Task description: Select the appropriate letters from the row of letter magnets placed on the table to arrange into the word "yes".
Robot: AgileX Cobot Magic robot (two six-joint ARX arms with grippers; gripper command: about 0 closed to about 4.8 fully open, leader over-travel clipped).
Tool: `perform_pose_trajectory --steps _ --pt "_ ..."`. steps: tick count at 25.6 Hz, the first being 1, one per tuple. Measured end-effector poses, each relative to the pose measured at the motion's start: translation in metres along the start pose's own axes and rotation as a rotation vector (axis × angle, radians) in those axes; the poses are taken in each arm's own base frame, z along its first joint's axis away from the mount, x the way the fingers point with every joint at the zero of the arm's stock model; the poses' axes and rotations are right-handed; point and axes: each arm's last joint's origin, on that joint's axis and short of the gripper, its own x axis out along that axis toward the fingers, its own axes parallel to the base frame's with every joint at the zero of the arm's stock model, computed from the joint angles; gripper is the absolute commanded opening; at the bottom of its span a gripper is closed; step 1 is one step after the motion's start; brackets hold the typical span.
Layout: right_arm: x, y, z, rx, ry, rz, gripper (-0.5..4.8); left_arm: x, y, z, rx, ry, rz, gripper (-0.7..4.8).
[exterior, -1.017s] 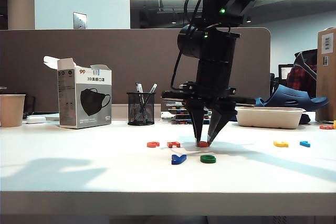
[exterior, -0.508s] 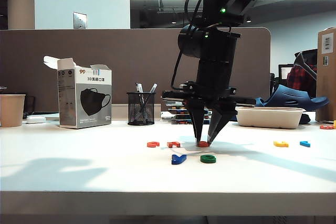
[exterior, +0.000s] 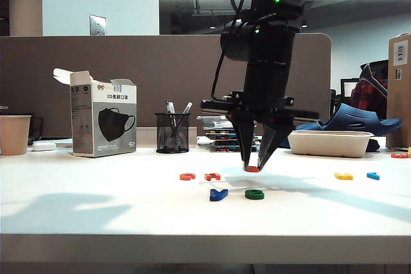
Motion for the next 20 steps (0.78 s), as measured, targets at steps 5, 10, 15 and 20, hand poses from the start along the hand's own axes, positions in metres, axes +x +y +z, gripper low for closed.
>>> perform_pose_trajectory --steps 5,10,15,20 --pt "-0.003 0.000 -0.001 0.000 0.001 0.000 0.94 0.000 0.000 0.000 0.000 0.000 0.000 -0.05" --pt "-0.015 -0.001 -0.004 0.014 0.010 -0.005 0.94 0.000 0.000 0.000 0.000 0.000 0.000 -0.05" --pt "-0.028 -0.003 -0.008 0.016 0.016 -0.006 0.94 0.000 0.000 0.000 0.000 0.000 0.000 -0.05" --pt "-0.048 -0.004 -0.013 0.021 0.008 -0.004 0.94 0.000 0.000 0.000 0.000 0.000 0.000 -0.05"
